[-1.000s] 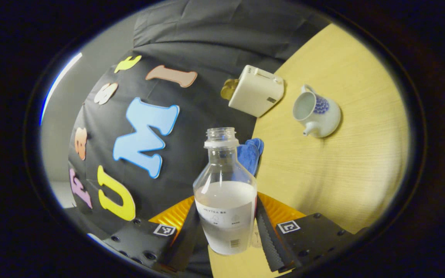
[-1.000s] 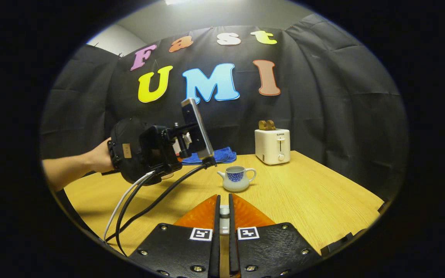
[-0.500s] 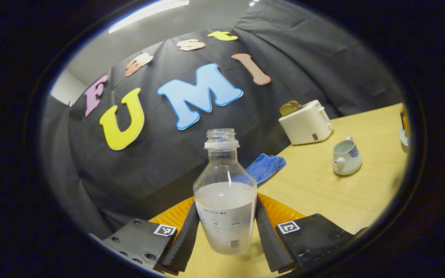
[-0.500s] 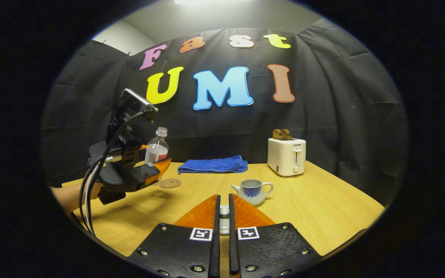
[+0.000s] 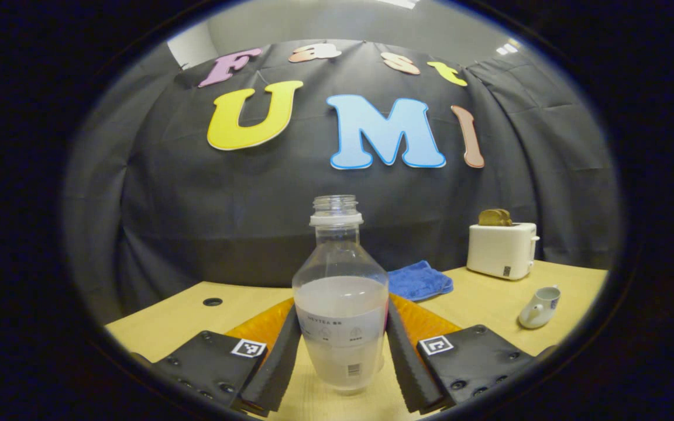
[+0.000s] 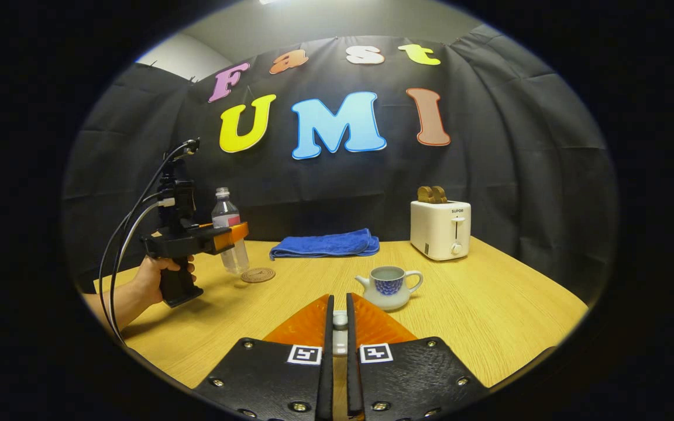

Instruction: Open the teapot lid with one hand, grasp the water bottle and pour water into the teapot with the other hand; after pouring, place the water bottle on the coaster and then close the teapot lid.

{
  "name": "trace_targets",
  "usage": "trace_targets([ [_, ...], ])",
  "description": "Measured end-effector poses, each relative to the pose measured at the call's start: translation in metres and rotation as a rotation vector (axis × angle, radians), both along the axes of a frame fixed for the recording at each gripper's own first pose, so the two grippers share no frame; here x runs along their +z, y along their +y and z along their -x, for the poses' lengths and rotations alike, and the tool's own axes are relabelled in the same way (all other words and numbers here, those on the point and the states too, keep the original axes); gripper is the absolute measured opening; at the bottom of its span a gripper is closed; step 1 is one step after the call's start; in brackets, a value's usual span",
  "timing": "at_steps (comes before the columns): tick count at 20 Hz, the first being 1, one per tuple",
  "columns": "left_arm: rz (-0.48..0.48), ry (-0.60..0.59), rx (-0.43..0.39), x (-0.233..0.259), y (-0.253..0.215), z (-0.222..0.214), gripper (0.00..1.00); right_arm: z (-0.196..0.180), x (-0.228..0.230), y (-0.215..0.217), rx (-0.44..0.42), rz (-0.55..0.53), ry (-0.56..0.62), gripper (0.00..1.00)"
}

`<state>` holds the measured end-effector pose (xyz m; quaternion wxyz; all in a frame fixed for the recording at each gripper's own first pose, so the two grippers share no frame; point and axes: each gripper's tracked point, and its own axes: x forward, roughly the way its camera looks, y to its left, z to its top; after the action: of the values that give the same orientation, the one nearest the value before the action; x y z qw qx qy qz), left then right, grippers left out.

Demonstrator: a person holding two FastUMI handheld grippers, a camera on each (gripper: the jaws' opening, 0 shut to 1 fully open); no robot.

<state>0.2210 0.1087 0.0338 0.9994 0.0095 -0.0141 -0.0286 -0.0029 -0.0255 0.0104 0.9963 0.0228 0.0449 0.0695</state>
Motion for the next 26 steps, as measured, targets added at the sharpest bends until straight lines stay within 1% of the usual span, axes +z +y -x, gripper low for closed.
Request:
trace_targets([
  [3,0.007,0.002,-0.014,-0.004,-0.005,-0.02,0.87,-0.003,-0.003,-0.006,-0.009,-0.007,0.005,0.1],
  [6,-0.006,0.019,-0.007,-0.019,-0.009,-0.038,0.87,-0.008,-0.006,-0.009,-0.013,-0.022,0.019,0.1],
  [11,0.002,0.04,0.009,-0.042,-0.007,-0.056,0.87,-0.013,-0.009,-0.018,-0.029,-0.025,0.022,0.1],
  [15,-0.017,0.038,0.002,-0.042,-0.012,-0.059,0.87,-0.014,-0.013,-0.019,-0.032,-0.036,0.036,0.09],
  [17,-0.008,0.035,0.016,-0.04,-0.01,-0.059,0.87,-0.015,-0.013,-0.018,-0.03,-0.033,0.034,0.09],
  [20,-0.002,0.046,0.004,-0.044,-0.013,-0.056,0.89,-0.013,-0.011,-0.02,-0.036,-0.025,0.026,0.1],
  [21,-0.001,0.05,0.0,-0.043,-0.015,-0.053,0.96,-0.013,-0.01,-0.02,-0.037,-0.025,0.027,0.1],
  [22,-0.002,0.052,0.002,-0.043,-0.015,-0.052,0.99,-0.013,-0.011,-0.02,-0.037,-0.024,0.028,0.1],
  [23,-0.002,0.055,0.009,-0.041,-0.014,-0.051,1.0,-0.012,-0.01,-0.019,-0.035,-0.021,0.029,0.1],
  [26,-0.014,0.078,0.029,-0.046,-0.013,-0.041,1.0,-0.007,-0.009,-0.02,-0.034,-0.015,0.026,0.09],
])
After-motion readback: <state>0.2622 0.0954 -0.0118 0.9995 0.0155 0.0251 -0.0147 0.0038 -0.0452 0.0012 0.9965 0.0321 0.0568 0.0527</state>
